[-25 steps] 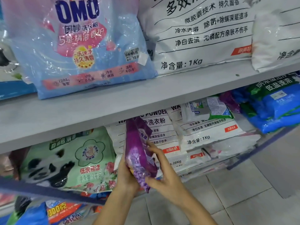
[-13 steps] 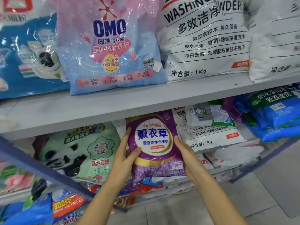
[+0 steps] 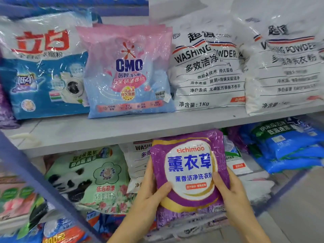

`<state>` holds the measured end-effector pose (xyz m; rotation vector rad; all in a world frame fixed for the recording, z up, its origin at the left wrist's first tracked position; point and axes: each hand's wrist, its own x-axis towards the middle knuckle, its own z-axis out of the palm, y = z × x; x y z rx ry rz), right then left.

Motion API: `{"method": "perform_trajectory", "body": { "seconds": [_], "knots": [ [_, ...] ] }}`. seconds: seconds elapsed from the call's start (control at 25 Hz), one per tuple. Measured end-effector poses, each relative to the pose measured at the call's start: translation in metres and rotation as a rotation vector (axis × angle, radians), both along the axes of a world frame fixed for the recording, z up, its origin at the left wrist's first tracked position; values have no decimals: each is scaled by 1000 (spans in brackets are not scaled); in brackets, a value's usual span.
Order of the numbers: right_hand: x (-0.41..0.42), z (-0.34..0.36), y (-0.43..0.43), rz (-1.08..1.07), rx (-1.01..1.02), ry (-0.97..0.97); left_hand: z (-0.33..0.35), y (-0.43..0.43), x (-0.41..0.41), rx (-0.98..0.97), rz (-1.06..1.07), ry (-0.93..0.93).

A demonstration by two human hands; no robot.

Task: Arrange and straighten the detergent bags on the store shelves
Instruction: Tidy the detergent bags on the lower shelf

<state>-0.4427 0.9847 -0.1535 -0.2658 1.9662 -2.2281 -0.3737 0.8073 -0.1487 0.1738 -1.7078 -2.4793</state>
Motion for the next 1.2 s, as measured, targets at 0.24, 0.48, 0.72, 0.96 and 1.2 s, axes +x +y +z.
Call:
{"method": "perform_trajectory", "body": {
  "seconds": [0.24, 0.48, 0.72, 0.96, 1.2],
  "knots": [
    [-11, 64, 7, -7, -106, 269, 71, 2, -13, -244, -42, 277],
    [-69, 130, -42, 152, -150, 438, 135, -47, -56, -441, 119, 419],
    [-103, 151, -99, 175, -67, 536, 170, -88, -83, -336, 307, 494],
    [-120, 182, -111, 45, -261, 375, 184, -84, -102, -369, 604, 446],
    [-132, 193, -114, 44, -228, 437, 186, -93, -106, -345, 696, 424]
  ]
}}
